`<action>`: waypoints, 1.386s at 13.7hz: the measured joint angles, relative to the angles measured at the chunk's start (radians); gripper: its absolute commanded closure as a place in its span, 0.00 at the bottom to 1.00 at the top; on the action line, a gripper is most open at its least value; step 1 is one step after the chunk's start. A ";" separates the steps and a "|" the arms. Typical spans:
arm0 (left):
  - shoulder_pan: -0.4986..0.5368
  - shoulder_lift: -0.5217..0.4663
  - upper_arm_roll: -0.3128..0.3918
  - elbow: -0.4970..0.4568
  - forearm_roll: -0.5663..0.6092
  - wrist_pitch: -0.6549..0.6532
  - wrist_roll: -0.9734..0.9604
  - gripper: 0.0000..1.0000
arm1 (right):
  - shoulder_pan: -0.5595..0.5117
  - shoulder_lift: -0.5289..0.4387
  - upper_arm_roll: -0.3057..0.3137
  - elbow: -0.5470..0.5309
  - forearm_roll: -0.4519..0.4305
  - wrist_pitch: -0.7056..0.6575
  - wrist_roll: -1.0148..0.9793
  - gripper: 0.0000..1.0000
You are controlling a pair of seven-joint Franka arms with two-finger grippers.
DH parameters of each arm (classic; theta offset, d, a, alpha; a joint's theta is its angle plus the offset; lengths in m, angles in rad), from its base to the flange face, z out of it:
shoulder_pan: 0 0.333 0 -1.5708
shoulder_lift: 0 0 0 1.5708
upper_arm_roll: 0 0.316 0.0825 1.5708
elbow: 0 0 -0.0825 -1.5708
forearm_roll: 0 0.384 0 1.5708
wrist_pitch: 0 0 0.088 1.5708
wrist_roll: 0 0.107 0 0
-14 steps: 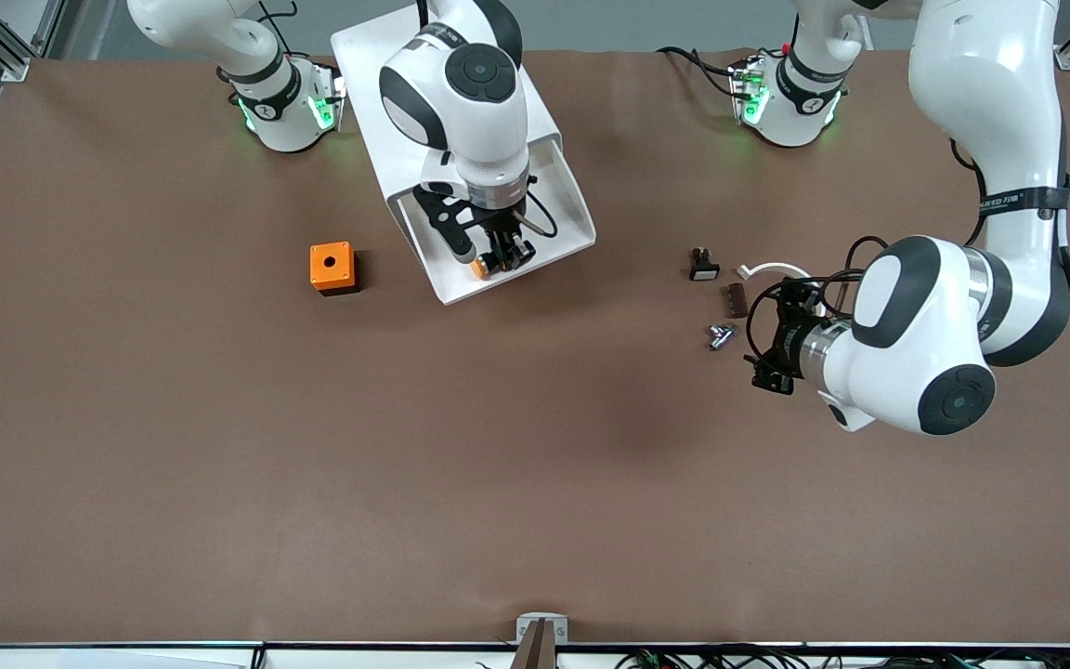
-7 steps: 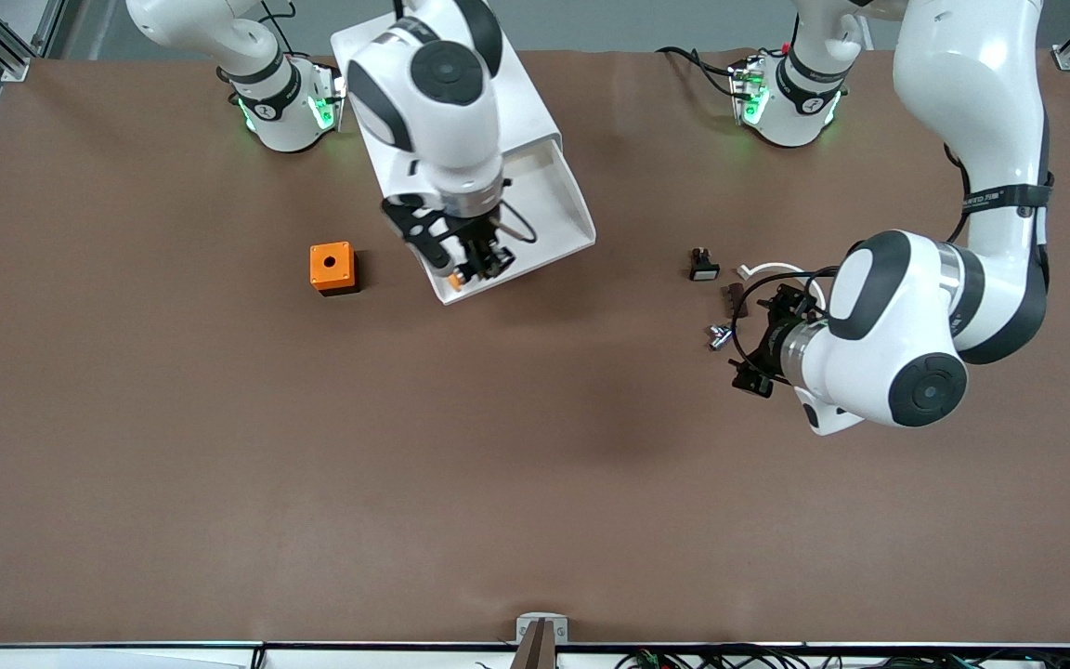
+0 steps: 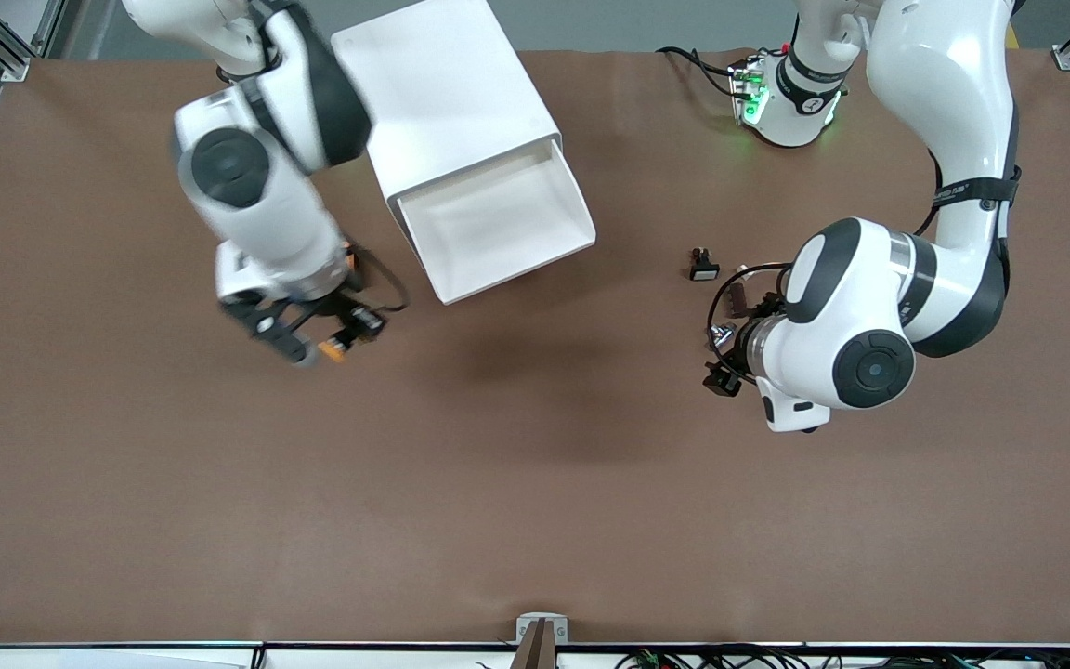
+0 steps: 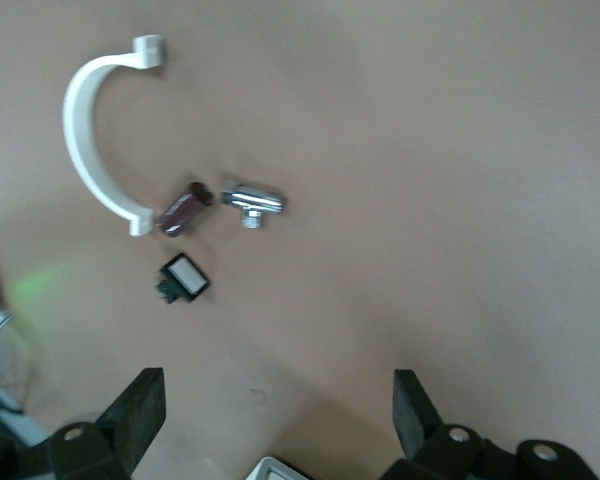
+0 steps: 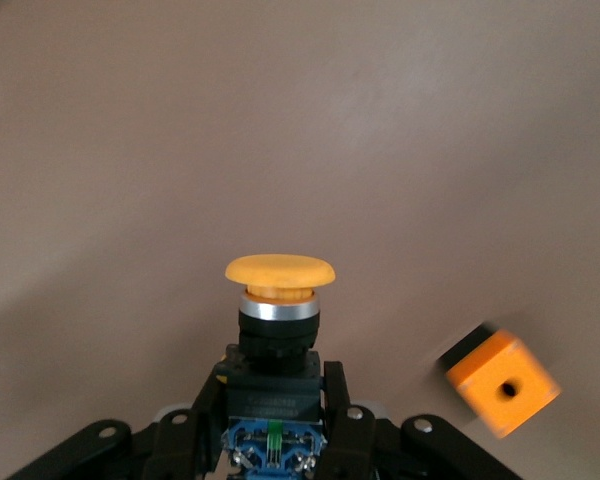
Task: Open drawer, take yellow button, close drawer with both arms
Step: 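Move the button with the right gripper while the left gripper shuts the drawer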
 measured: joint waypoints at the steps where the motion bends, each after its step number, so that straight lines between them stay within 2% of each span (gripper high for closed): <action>1: 0.000 -0.002 -0.017 0.000 0.003 0.022 0.011 0.00 | -0.056 0.002 -0.002 -0.002 0.001 -0.007 -0.105 0.98; 6: -0.021 -0.001 -0.123 -0.014 0.057 0.141 0.137 0.00 | -0.308 0.052 -0.004 -0.011 0.003 0.031 -0.550 0.97; 10: -0.122 0.005 -0.141 -0.040 0.061 0.260 0.155 0.00 | -0.438 0.175 -0.004 -0.028 0.003 0.184 -0.824 0.96; 15: -0.243 0.014 -0.144 -0.139 0.111 0.367 0.156 0.00 | -0.534 0.357 -0.003 -0.031 0.003 0.381 -1.053 0.96; 19: -0.254 0.008 -0.197 -0.160 0.112 0.368 0.149 0.00 | -0.537 0.428 0.007 -0.029 0.004 0.442 -1.073 0.92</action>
